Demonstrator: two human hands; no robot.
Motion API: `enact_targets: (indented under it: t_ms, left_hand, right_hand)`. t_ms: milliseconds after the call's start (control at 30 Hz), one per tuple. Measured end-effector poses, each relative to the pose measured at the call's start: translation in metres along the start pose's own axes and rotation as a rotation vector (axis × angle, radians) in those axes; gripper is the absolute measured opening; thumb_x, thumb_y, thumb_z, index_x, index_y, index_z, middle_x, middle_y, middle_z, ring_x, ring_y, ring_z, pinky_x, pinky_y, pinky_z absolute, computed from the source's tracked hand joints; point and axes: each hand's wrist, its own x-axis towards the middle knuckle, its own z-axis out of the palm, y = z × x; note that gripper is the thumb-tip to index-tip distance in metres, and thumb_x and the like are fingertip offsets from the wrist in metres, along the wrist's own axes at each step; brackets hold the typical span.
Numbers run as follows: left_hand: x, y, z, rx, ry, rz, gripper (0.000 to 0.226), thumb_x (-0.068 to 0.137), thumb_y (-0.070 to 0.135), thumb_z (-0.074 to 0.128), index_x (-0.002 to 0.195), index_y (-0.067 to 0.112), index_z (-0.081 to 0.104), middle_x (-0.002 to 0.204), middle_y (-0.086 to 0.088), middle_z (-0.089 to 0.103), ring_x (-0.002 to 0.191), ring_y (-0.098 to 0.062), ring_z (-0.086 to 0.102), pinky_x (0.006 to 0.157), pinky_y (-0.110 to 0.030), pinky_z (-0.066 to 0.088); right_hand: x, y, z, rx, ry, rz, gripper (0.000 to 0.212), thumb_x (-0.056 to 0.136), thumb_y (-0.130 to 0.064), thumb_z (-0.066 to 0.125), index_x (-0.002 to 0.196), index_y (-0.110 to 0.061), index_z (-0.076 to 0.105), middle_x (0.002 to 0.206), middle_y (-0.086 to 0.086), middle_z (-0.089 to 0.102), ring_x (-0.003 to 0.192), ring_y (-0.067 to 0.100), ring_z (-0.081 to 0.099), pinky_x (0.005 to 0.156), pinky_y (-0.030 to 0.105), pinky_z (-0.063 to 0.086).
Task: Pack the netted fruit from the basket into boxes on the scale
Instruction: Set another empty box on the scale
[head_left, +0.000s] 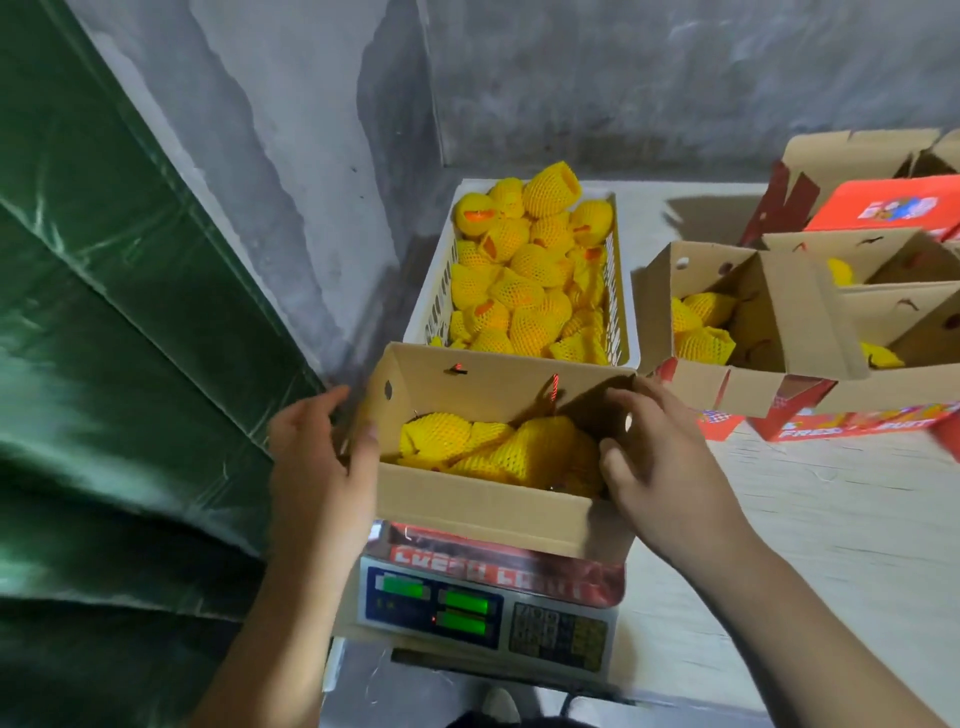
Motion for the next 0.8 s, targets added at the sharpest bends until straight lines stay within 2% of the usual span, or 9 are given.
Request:
enact_targets:
  t_ms: [67, 133, 200, 233, 300, 400, 467, 600, 800]
  left_hand:
    - [-0.005, 0.011, -0.006, 0.042, -0.007, 0.18, 0.034, 0.101, 0.035, 0.059, 0.131, 0.019, 0.063, 0.121, 0.015, 0.045, 0.097, 0.007, 0.056, 0.087, -0.009, 0.041]
    - [-0.005, 0.016, -0.007, 0.085, -0.094, 0.374, 0.033, 0.103, 0.035, 0.054, 0.123, 0.013, 0.069, 0.115, 0.012, 0.058, 0.104, -0.003, 0.059, 0.092, -0.015, 0.044]
    - [-0.004, 0.019, -0.008, 0.084, -0.231, 0.444, 0.03, 0.104, 0.032, 0.055, 0.123, 0.015, 0.071, 0.117, 0.01, 0.067, 0.11, -0.013, 0.064, 0.095, -0.029, 0.051]
    - [-0.004, 0.02, -0.01, 0.048, -0.295, 0.432, 0.028, 0.104, 0.033, 0.056, 0.124, 0.02, 0.071, 0.119, 0.013, 0.067, 0.113, -0.009, 0.063, 0.096, -0.029, 0.051]
    - [0.001, 0.019, -0.015, -0.018, -0.384, 0.407, 0.025, 0.102, 0.035, 0.056, 0.124, 0.033, 0.07, 0.118, 0.024, 0.065, 0.114, 0.002, 0.061, 0.094, -0.018, 0.048]
    - [0.016, 0.018, -0.02, -0.047, -0.44, 0.436, 0.023, 0.102, 0.027, 0.061, 0.121, 0.037, 0.071, 0.116, 0.028, 0.064, 0.113, 0.009, 0.058, 0.091, -0.01, 0.044]
    - [0.024, 0.018, -0.023, -0.058, -0.448, 0.473, 0.024, 0.103, 0.024, 0.062, 0.121, 0.035, 0.072, 0.115, 0.028, 0.064, 0.112, 0.01, 0.058, 0.09, -0.004, 0.042]
    - [0.041, 0.021, -0.023, -0.054, -0.538, 0.523, 0.024, 0.104, 0.026, 0.06, 0.124, 0.033, 0.071, 0.117, 0.025, 0.064, 0.112, 0.005, 0.059, 0.089, -0.005, 0.041]
    - [0.069, 0.036, -0.007, -0.063, -0.582, 0.554, 0.024, 0.105, 0.027, 0.059, 0.126, 0.032, 0.07, 0.12, 0.022, 0.062, 0.112, 0.005, 0.058, 0.084, 0.006, 0.036]
  right_hand:
    - [-0.001, -0.011, 0.0, 0.048, -0.056, -0.104, 0.044, 0.097, -0.019, 0.064, 0.139, -0.028, 0.059, 0.151, -0.007, 0.051, 0.149, 0.015, 0.035, 0.119, 0.023, 0.029]
    - [-0.004, -0.021, 0.002, 0.081, -0.101, -0.155, 0.04, 0.098, -0.016, 0.063, 0.137, -0.026, 0.062, 0.146, -0.005, 0.059, 0.148, 0.017, 0.04, 0.12, 0.037, 0.037]
    - [-0.006, -0.031, 0.005, 0.067, -0.108, -0.166, 0.038, 0.097, -0.014, 0.063, 0.134, -0.023, 0.064, 0.14, -0.001, 0.064, 0.142, 0.021, 0.048, 0.116, 0.045, 0.042]
    - [-0.008, -0.037, 0.008, 0.055, -0.096, -0.174, 0.037, 0.097, -0.014, 0.064, 0.133, -0.023, 0.065, 0.136, -0.001, 0.066, 0.135, 0.022, 0.055, 0.111, 0.043, 0.046]
    - [-0.011, -0.048, 0.012, 0.04, -0.057, -0.183, 0.034, 0.097, -0.014, 0.064, 0.129, -0.023, 0.066, 0.128, -0.003, 0.069, 0.113, 0.009, 0.063, 0.096, 0.03, 0.05]
    - [-0.012, -0.062, 0.02, 0.069, 0.003, -0.169, 0.03, 0.098, -0.013, 0.063, 0.127, -0.02, 0.07, 0.123, -0.006, 0.071, 0.08, -0.019, 0.053, 0.075, 0.003, 0.033]
    - [-0.013, -0.07, 0.025, 0.095, 0.053, -0.152, 0.028, 0.1, -0.013, 0.062, 0.126, -0.019, 0.071, 0.123, -0.006, 0.072, 0.087, -0.016, 0.058, 0.08, 0.005, 0.039]
    - [-0.008, -0.083, 0.032, 0.107, 0.109, -0.081, 0.029, 0.101, -0.019, 0.061, 0.129, -0.022, 0.069, 0.13, -0.006, 0.07, 0.119, 0.012, 0.064, 0.102, 0.038, 0.053]
    - [0.011, -0.089, 0.032, 0.067, 0.101, -0.038, 0.035, 0.101, -0.023, 0.06, 0.135, -0.027, 0.065, 0.133, -0.008, 0.068, 0.114, 0.011, 0.065, 0.099, 0.04, 0.056]
